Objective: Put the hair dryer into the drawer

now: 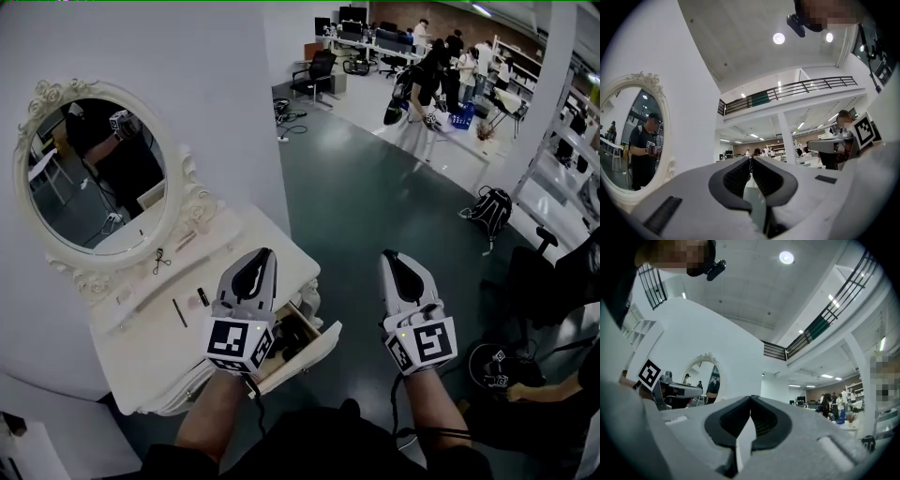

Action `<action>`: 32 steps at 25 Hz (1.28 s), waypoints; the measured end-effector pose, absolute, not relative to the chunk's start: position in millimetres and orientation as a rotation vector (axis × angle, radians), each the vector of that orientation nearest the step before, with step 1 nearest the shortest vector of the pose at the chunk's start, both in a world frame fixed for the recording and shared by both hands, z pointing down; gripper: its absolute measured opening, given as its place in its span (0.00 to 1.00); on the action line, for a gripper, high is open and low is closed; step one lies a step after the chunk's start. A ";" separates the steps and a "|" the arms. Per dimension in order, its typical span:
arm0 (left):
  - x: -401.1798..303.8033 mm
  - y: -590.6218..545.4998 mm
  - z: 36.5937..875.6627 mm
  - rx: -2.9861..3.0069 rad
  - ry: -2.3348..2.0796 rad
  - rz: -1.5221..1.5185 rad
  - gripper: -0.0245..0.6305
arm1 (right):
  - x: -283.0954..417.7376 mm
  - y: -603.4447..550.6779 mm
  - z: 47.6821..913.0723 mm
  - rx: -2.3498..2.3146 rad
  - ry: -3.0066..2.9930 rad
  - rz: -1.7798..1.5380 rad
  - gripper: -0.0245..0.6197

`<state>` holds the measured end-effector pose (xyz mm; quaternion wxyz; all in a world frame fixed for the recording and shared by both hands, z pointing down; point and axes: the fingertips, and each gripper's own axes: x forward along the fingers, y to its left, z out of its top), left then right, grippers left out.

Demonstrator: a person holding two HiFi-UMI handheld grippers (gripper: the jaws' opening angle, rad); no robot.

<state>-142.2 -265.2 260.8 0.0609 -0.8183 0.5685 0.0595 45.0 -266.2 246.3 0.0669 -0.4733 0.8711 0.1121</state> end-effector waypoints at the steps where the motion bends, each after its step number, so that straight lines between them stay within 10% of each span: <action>1: -141.3 -265.4 260.4 -2.475 1.719 0.181 0.07 | 46.2 -266.9 247.2 -1.425 2.625 0.338 0.04; 32: -104.8 -254.7 266.4 -2.508 1.697 0.166 0.07 | 82.4 -256.0 256.1 -1.461 2.612 0.305 0.04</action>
